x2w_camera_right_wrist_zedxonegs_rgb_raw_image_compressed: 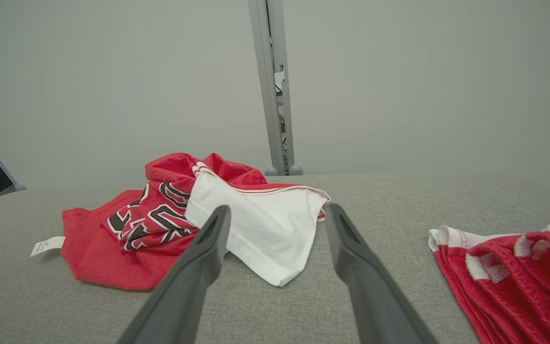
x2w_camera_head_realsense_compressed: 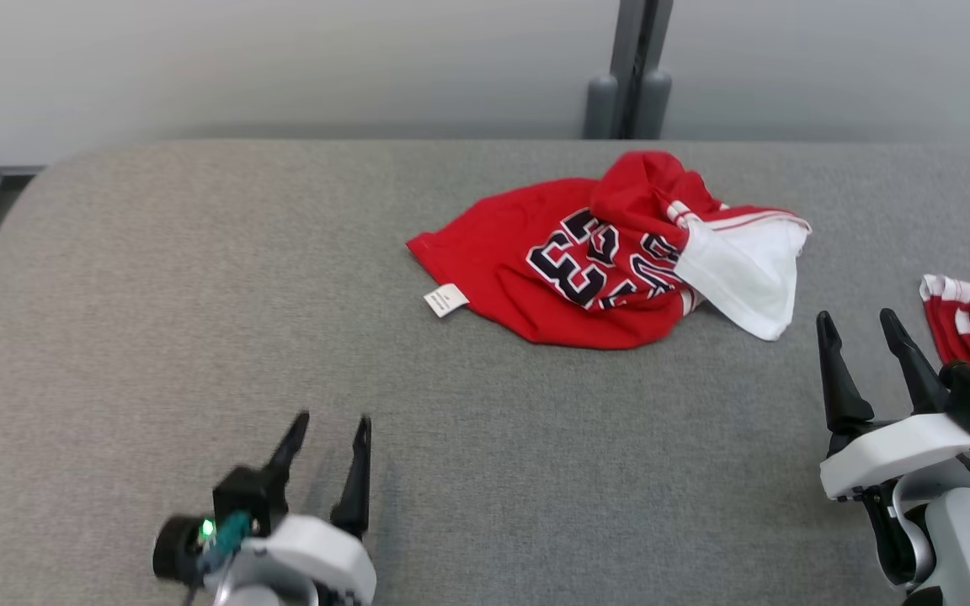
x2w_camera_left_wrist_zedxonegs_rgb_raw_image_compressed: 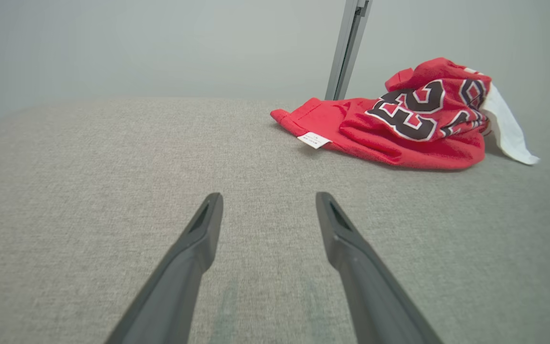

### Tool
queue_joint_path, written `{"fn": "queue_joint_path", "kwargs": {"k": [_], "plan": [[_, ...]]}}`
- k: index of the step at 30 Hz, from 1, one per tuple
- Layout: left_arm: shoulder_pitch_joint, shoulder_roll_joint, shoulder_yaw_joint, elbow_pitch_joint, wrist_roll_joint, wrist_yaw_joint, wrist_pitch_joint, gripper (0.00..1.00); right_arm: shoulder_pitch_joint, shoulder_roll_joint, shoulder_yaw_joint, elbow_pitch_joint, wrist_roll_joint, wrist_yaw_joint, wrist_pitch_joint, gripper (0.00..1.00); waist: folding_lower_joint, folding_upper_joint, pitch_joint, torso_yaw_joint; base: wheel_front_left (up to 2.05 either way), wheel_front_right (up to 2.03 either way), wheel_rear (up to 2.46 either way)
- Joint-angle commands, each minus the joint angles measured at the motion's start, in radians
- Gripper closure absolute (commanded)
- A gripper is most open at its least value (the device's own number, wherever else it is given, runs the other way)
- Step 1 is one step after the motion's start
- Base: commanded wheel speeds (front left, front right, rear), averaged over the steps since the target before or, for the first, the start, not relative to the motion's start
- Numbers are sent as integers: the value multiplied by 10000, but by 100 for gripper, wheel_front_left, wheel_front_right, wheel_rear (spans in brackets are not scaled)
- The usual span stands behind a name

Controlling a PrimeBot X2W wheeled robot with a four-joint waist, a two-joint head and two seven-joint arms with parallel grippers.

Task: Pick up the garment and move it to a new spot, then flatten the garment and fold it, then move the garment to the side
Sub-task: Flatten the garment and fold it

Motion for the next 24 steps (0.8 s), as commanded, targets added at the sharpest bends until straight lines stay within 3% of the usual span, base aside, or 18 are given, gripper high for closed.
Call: {"fn": "queue_joint_path", "kwargs": {"k": [1,12,24], "plan": [[-482,42,63,38,57,23,-1,0,68,30,-144,-91,-15,-1,-45,0,0,-1,507,-352,0,0,0],[-3762,79,608,2341,418,-123,-1,0,-112,479,125,-355,-118,1,-46,0,0,-1,1719,-1419,0,0,0],[-6990,276,1010,6181,147,-43,349,0,-458,667,248,-541,-25,1,-47,0,0,-1,2579,-2325,0,0,0]]}}
